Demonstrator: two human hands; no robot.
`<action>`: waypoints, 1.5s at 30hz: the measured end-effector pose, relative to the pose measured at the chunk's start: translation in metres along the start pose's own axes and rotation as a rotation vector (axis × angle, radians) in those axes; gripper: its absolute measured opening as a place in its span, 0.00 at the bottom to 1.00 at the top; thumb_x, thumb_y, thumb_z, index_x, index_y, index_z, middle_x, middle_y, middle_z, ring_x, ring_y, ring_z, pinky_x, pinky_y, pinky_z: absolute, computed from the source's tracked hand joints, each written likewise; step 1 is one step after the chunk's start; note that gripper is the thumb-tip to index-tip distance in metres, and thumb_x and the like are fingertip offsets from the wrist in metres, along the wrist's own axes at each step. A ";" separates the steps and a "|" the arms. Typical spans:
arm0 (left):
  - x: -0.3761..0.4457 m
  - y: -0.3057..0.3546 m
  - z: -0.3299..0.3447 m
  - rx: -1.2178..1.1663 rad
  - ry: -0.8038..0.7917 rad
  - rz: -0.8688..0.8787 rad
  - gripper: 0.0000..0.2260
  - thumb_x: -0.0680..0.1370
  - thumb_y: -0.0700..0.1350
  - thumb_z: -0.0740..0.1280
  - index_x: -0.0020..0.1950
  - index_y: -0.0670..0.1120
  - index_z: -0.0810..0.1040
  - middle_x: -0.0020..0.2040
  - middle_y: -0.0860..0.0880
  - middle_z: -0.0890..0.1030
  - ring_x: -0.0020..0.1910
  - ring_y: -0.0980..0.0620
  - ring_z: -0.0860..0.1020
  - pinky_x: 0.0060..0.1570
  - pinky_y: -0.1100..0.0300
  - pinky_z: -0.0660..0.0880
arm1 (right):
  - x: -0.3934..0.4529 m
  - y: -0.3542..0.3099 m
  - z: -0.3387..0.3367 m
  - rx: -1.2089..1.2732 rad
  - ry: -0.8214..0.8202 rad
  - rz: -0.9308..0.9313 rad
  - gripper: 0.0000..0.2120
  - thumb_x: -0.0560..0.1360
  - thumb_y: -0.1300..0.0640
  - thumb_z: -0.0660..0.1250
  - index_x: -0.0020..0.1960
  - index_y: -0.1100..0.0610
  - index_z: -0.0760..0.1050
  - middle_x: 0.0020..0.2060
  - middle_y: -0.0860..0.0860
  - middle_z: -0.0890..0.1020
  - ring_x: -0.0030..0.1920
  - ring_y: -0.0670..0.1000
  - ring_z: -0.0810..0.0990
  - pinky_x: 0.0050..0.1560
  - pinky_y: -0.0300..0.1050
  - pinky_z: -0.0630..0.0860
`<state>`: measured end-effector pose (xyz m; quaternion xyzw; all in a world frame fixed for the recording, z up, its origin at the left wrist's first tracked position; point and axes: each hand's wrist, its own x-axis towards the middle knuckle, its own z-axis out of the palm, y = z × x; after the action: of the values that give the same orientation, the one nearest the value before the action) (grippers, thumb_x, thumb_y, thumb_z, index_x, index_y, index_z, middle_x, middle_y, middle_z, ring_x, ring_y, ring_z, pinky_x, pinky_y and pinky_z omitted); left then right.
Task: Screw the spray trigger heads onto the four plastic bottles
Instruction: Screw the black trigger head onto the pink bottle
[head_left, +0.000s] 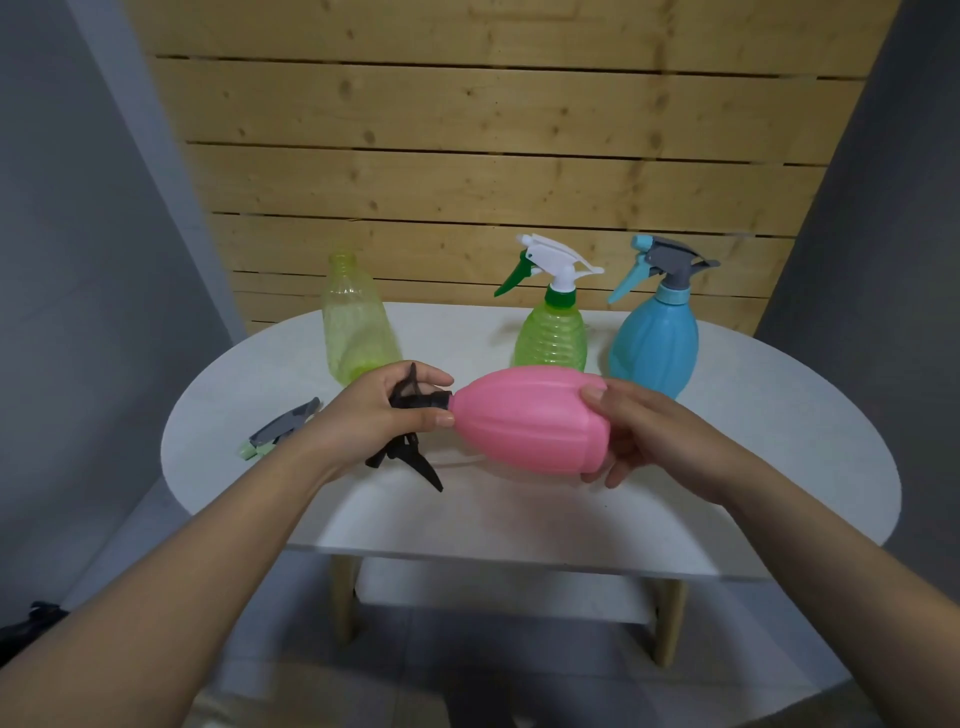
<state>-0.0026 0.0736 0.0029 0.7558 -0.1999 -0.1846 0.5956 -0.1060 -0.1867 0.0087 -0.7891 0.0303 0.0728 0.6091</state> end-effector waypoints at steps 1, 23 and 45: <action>-0.001 0.000 0.001 0.004 -0.007 -0.004 0.14 0.69 0.36 0.72 0.50 0.50 0.78 0.41 0.57 0.83 0.35 0.62 0.80 0.31 0.70 0.73 | 0.000 0.000 0.001 0.007 0.006 0.011 0.32 0.64 0.33 0.62 0.63 0.50 0.73 0.41 0.65 0.84 0.38 0.60 0.84 0.35 0.46 0.80; 0.004 0.003 -0.002 0.096 0.055 0.137 0.21 0.69 0.43 0.74 0.58 0.55 0.75 0.51 0.54 0.83 0.52 0.59 0.80 0.50 0.68 0.74 | 0.007 0.008 0.002 0.337 -0.019 0.177 0.30 0.65 0.36 0.65 0.58 0.56 0.71 0.25 0.57 0.77 0.25 0.53 0.78 0.32 0.47 0.80; 0.003 0.008 0.017 -0.459 0.032 -0.116 0.22 0.66 0.55 0.71 0.56 0.45 0.78 0.50 0.48 0.84 0.52 0.49 0.82 0.51 0.55 0.79 | 0.023 -0.002 0.064 0.785 -0.098 0.052 0.30 0.70 0.43 0.63 0.69 0.49 0.60 0.45 0.64 0.82 0.42 0.59 0.83 0.48 0.52 0.82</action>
<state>-0.0098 0.0564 0.0066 0.6138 -0.0996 -0.2471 0.7432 -0.0877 -0.1228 -0.0084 -0.4908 0.0467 0.1087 0.8632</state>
